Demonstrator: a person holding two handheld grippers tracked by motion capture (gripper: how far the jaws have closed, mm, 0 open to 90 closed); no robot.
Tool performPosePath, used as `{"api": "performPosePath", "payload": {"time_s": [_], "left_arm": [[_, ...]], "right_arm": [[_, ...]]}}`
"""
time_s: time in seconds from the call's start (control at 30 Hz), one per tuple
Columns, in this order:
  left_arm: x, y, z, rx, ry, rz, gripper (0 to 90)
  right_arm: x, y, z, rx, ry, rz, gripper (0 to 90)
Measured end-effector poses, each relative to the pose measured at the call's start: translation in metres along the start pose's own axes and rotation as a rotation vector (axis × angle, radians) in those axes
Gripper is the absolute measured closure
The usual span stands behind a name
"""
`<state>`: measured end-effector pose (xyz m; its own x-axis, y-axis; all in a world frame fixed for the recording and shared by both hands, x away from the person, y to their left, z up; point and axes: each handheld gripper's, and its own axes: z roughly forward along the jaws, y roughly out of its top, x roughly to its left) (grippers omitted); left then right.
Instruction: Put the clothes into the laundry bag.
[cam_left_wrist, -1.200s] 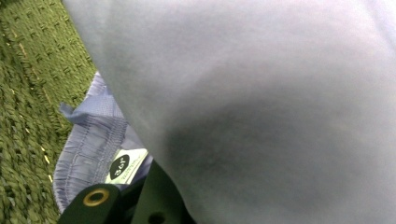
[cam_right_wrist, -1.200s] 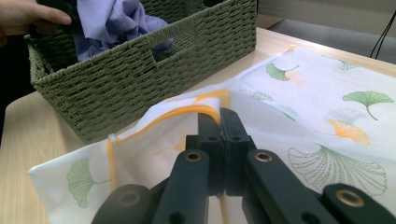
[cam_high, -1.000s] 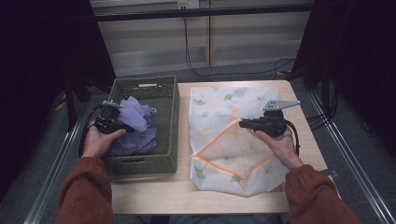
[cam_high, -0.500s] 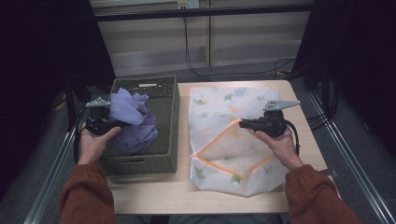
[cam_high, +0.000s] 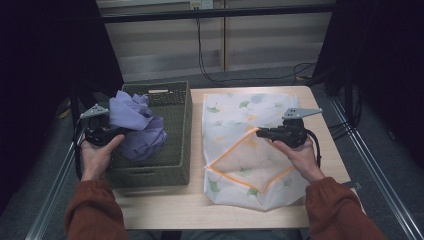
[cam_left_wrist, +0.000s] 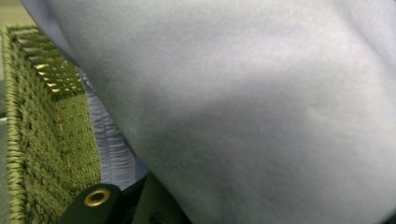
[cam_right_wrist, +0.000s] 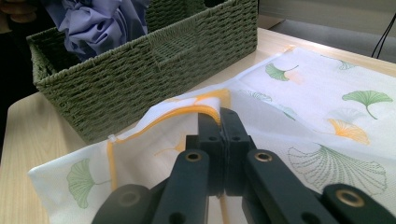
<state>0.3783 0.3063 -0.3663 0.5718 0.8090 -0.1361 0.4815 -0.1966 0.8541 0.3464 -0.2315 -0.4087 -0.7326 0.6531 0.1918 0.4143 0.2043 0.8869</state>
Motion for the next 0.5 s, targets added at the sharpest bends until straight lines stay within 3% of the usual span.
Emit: {"api": "performPosePath", "payload": {"time_s": [0.17, 0.3, 0.5], "left_arm": [[-0.005, -0.001, -0.007, -0.085, 0.014, 0.026, 75.7], [-0.006, -0.001, -0.013, -0.135, 0.018, 0.017, 75.7], [-0.01, 0.002, -0.017, -0.169, 0.023, 0.029, 75.6]], "right_arm": [[0.0, 0.0, 0.0, -0.001, 0.001, 0.002, 89.8], [0.0, 0.0, -0.001, -0.005, 0.0, 0.003, 89.8], [0.0, 0.0, -0.001, -0.005, 0.001, 0.002, 89.8]]}}
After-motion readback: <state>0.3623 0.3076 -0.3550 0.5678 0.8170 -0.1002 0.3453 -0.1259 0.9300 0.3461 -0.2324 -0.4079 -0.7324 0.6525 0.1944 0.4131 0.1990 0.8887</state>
